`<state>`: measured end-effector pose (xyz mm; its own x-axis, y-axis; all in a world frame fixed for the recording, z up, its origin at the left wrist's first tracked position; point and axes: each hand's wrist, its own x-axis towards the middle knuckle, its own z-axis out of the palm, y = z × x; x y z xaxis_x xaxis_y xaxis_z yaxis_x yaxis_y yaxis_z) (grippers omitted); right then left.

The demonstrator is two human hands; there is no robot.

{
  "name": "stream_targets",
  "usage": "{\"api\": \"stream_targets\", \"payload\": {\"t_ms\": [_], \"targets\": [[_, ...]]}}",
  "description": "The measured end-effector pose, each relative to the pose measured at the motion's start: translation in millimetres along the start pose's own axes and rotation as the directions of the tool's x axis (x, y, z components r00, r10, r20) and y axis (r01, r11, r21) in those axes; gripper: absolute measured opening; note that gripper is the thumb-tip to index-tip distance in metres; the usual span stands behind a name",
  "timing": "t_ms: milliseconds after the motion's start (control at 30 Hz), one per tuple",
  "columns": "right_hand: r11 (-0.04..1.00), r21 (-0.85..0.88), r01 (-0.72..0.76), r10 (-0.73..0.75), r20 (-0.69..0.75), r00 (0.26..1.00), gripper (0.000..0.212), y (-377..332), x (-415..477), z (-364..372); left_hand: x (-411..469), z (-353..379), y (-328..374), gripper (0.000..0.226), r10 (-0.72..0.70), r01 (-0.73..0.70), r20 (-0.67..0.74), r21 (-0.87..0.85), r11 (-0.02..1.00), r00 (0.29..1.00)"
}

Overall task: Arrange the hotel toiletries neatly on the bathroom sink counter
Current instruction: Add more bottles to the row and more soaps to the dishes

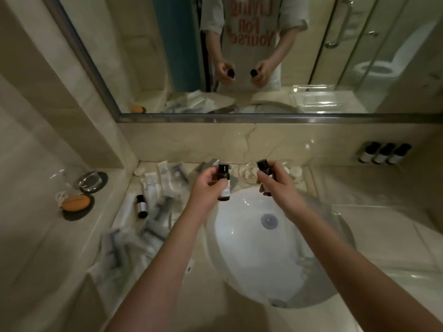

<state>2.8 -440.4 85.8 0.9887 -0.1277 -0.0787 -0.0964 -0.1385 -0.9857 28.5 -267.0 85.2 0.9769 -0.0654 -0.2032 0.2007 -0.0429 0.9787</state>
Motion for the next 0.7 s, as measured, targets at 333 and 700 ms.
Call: {"api": "stream_targets", "payload": {"t_ms": [333, 700], "targets": [[0.999, 0.012, -0.053, 0.054, -0.197, 0.979, 0.009, 28, -18, -125, 2, 134, -3, 0.014, -0.018, 0.005, 0.162, 0.079, 0.997, 0.987], [0.99, -0.075, -0.12, 0.09, -0.323, 0.942, 0.014, 66, 12, -231, 48, 244, 1, 0.015, -0.041, -0.019, 0.254, 0.226, 0.974, 0.966]]}}
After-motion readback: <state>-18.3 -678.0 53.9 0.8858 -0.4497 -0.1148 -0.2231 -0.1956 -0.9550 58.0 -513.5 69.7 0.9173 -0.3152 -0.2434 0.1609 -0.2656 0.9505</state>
